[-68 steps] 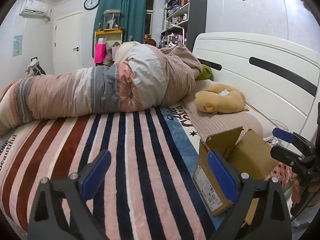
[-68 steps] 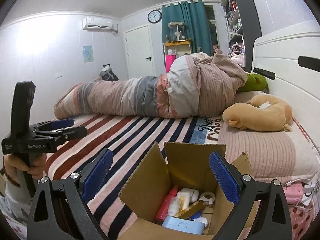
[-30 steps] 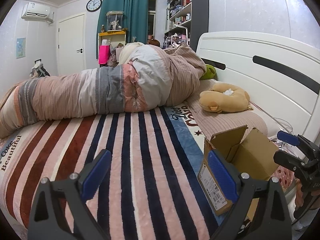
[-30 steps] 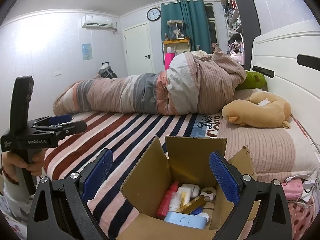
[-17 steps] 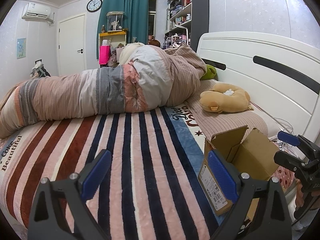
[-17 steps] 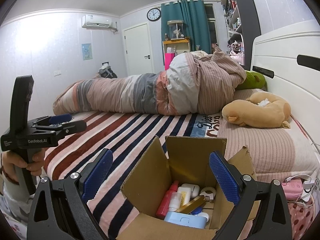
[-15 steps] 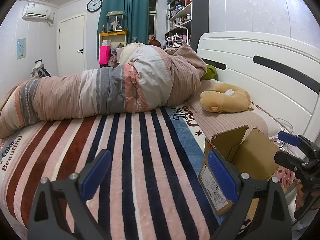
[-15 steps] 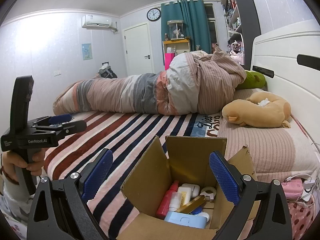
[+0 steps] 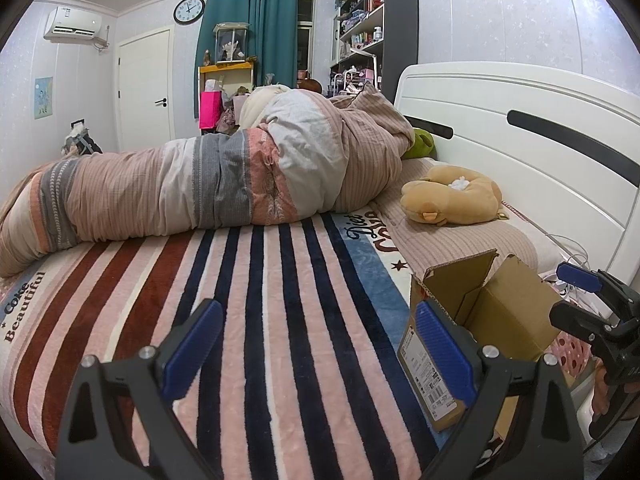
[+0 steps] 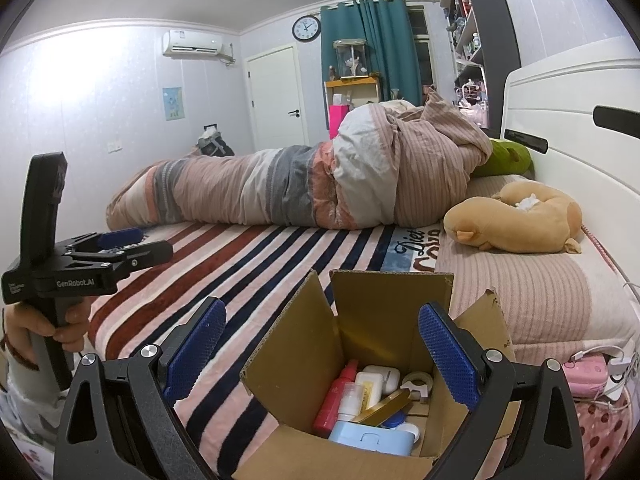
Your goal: Organize rigid objects
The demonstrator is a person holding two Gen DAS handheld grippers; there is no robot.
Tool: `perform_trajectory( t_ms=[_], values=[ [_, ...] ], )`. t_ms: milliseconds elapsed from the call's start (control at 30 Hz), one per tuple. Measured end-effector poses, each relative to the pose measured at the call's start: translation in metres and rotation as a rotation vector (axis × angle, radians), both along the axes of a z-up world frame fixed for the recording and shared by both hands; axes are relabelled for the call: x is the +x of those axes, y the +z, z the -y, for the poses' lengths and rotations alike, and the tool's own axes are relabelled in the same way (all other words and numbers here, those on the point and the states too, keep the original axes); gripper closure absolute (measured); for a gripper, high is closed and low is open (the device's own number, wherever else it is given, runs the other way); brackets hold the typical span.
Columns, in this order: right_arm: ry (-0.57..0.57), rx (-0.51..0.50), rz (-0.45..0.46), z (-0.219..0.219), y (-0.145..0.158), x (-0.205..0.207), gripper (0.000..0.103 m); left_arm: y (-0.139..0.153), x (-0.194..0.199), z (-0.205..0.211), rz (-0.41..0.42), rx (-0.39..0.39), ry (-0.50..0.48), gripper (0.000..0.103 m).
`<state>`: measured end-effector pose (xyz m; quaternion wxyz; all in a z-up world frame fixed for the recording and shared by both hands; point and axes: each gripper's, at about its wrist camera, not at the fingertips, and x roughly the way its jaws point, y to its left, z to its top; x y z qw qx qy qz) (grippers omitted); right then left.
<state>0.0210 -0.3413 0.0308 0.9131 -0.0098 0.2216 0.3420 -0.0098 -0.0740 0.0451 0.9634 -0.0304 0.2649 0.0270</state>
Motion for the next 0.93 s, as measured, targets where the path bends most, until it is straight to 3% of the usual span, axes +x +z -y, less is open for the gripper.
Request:
perform_trajectory(
  t_ms=[933],
  values=[
    [-0.001, 0.001, -0.002, -0.0002, 0.0001, 0.0008, 0.006, -0.0014, -0.0017, -0.0077, -0.001, 0.009, 0.007, 0.007]
  ],
)
